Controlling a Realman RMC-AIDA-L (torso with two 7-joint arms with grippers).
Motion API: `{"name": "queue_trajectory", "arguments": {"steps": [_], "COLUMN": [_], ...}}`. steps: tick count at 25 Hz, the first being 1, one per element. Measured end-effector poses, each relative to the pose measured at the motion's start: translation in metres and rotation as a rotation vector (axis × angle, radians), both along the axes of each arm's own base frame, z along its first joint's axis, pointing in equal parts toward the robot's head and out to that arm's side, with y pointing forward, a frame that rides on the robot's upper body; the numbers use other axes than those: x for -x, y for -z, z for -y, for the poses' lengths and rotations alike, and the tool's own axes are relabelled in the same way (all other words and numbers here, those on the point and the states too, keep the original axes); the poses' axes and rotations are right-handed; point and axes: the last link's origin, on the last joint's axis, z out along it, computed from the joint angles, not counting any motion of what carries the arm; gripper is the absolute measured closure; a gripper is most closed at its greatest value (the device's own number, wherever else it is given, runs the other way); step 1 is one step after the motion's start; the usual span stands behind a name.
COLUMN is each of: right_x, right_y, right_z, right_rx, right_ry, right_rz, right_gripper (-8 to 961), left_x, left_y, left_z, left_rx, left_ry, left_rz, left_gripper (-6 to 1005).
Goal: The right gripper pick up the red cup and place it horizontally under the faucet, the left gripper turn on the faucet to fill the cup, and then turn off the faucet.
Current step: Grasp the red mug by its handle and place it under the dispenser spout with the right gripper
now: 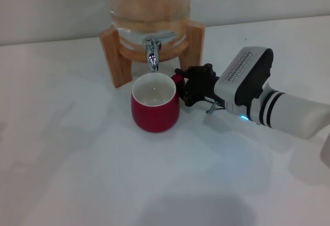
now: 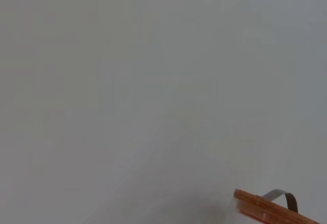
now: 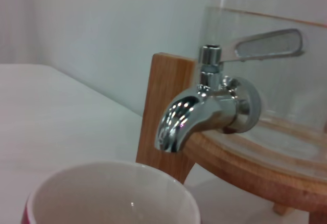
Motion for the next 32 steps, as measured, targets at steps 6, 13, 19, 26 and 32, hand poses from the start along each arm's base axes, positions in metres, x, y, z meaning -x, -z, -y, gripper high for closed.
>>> {"name": "queue_trajectory", "arguments": {"steps": [6, 13, 19, 26, 32], "right_x": [-0.001, -0.004, -0.007, -0.012, -0.015], "right_y": [0.0, -0.002, -0.004, -0.008, -0.008], "right_z": [0.0, 0.001, 0.002, 0.004, 0.006], "right_rx": [0.004, 0.0, 0.003, 0.023, 0.033], "right_ry": [-0.002, 0.005, 0.018, 0.022, 0.029], "right_rz": [0.003, -0.001, -0.011, -0.03, -0.034], "right_gripper": [727, 727, 727, 727, 727], "left_x": [-0.001, 0.0, 0.0, 0.0, 0.0], "left_y": [-0.002, -0.002, -0.003, -0.003, -0.003], "left_z": [-0.001, -0.001, -0.001, -0.001, -0.001], "left_rx": [0.001, 0.0, 0.002, 0.002, 0.002], "left_ry": [0.003, 0.002, 0.003, 0.003, 0.002], "left_rz": [-0.001, -0.002, -0.004, -0.004, -0.003], "left_gripper": [127, 127, 126, 126, 126]}}
